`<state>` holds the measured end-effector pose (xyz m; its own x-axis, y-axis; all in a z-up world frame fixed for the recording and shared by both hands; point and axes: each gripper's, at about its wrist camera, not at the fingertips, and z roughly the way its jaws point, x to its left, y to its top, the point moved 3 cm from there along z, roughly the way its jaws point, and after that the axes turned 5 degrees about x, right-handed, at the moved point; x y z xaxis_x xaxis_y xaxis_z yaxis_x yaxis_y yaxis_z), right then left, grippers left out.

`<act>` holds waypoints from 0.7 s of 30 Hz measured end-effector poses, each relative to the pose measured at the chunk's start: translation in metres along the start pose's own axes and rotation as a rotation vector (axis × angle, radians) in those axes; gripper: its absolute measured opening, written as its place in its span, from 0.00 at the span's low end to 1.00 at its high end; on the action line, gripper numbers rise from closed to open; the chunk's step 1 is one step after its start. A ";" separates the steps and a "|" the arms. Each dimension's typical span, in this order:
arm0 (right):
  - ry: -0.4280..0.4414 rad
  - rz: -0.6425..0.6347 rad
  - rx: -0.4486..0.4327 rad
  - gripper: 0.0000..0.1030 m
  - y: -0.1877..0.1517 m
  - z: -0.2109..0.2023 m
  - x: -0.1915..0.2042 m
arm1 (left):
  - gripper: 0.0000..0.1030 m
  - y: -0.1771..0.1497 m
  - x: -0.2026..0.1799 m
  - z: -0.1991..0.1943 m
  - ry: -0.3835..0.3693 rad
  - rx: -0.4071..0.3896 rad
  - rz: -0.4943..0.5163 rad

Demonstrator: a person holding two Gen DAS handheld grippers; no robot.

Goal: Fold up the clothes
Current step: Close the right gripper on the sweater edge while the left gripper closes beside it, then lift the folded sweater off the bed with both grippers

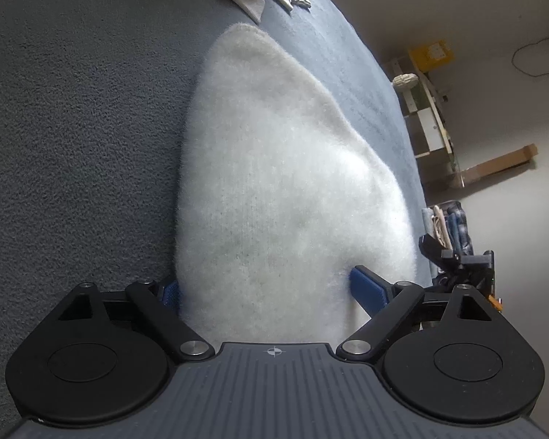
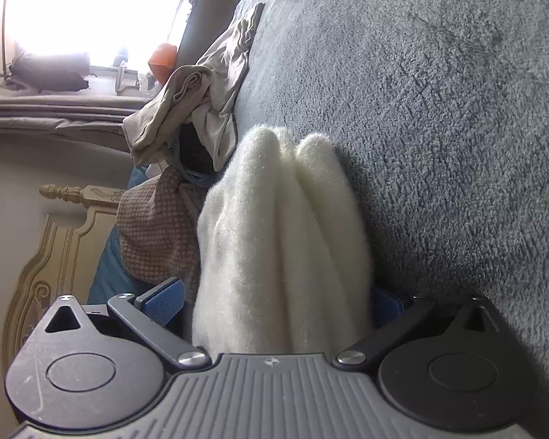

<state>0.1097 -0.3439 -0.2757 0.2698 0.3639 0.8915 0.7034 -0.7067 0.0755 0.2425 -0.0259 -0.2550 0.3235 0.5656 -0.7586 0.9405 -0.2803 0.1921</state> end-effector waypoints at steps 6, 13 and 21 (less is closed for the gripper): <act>0.015 -0.046 0.095 1.00 -0.027 -0.005 0.000 | 0.85 -0.005 0.001 -0.002 -0.008 0.001 0.020; 0.069 -0.040 0.076 1.00 -0.013 0.010 -0.002 | 0.89 0.000 -0.001 0.005 -0.007 0.014 0.030; 0.036 -0.120 0.145 0.83 -0.021 0.010 0.004 | 0.82 -0.013 0.001 -0.009 -0.027 0.036 0.058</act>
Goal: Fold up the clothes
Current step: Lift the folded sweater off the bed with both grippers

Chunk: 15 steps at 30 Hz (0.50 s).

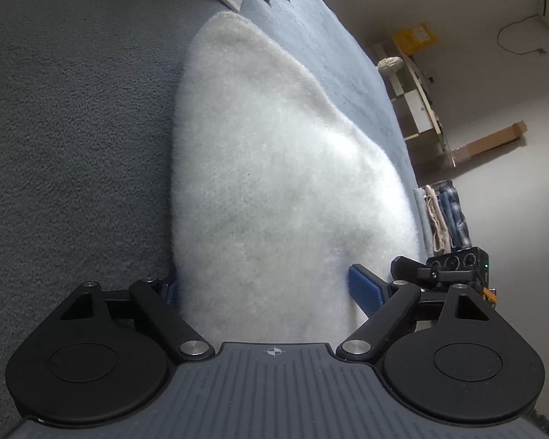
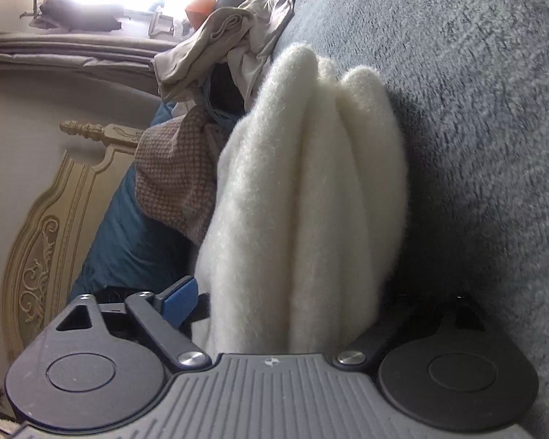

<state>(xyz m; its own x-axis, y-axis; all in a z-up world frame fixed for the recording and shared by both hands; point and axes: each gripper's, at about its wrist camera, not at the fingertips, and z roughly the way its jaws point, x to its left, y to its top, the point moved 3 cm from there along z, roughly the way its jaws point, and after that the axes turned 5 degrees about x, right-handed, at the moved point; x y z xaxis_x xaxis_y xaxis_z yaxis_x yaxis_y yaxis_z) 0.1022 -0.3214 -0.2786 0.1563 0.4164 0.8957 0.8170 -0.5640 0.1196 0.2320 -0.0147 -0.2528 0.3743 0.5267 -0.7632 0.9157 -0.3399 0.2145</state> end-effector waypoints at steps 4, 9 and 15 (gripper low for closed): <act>0.017 0.023 0.002 0.75 -0.001 -0.002 -0.008 | 0.82 -0.001 0.006 0.005 -0.020 0.008 -0.013; 0.002 0.007 0.006 0.75 0.009 0.014 -0.002 | 0.93 0.005 -0.004 0.017 0.008 -0.003 0.004; -0.071 -0.033 -0.022 0.68 0.000 0.007 0.013 | 0.80 0.000 -0.013 0.006 0.036 -0.024 0.028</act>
<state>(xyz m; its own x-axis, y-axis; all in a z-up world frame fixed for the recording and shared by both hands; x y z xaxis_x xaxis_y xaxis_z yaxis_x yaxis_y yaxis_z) 0.1078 -0.3108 -0.2705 0.1689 0.4837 0.8588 0.8099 -0.5647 0.1588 0.2263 -0.0260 -0.2468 0.4043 0.5452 -0.7343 0.9079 -0.3365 0.2500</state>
